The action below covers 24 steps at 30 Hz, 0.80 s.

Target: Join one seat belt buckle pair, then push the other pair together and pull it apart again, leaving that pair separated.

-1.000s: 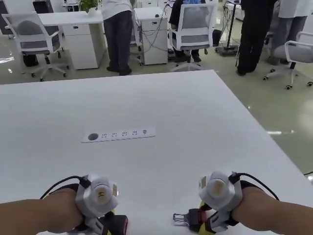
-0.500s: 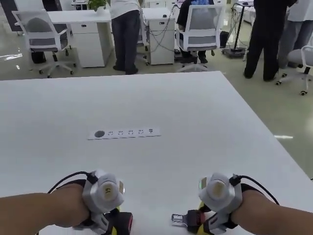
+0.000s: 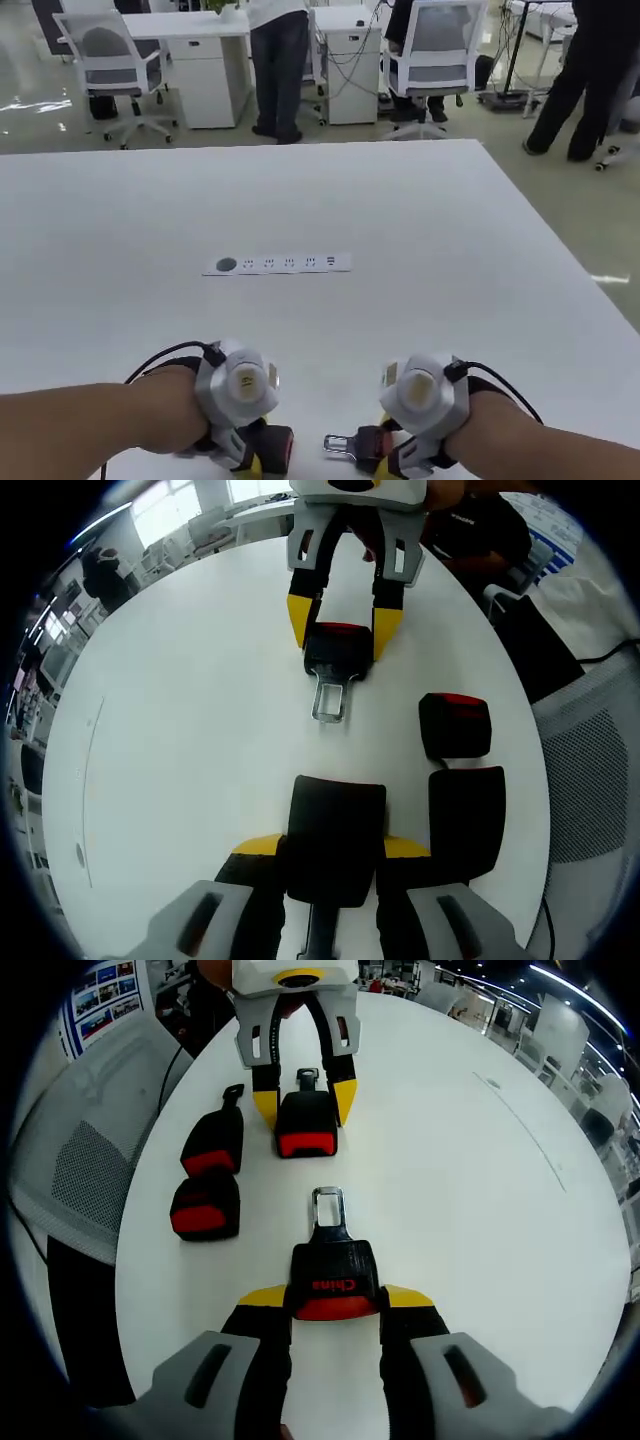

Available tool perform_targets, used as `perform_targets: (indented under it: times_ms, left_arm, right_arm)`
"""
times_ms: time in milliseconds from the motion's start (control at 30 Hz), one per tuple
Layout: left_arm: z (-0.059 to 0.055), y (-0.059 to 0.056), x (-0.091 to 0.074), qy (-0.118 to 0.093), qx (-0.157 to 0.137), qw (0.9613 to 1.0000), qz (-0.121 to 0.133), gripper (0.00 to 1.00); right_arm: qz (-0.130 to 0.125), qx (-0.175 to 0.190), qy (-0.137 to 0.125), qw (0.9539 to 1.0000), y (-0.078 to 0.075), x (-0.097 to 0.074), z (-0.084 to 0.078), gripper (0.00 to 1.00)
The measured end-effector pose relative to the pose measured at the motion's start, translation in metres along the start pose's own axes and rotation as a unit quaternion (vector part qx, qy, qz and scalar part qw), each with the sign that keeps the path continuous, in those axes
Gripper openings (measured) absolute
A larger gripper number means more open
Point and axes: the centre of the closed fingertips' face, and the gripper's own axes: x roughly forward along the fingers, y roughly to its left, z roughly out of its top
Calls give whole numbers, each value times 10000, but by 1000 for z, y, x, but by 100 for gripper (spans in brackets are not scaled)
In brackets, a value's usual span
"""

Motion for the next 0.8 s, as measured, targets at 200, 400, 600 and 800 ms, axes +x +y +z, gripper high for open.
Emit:
perform_targets:
  times_ms: [200, 400, 600, 800]
  left_arm:
    - [-2, 1, 1, 29, -26, 10000, 9, 35]
    - [-1, 2, 0, 60, -68, 10000, 30, 34]
    - [-1, 4, 1, 59, -78, 9999, 29, 34]
    - [-1, 5, 1, 48, -64, 10000, 24, 34]
  right_arm:
    - [33, -58, 13, 10000, 7, 11, 20, 32]
    - [9, -103, 87, 9999, 9, 17, 32, 32]
    - [-21, -95, 17, 10000, 9, 17, 38, 31]
    - [-40, -180, -48, 9998, 5, 24, 42, 31]
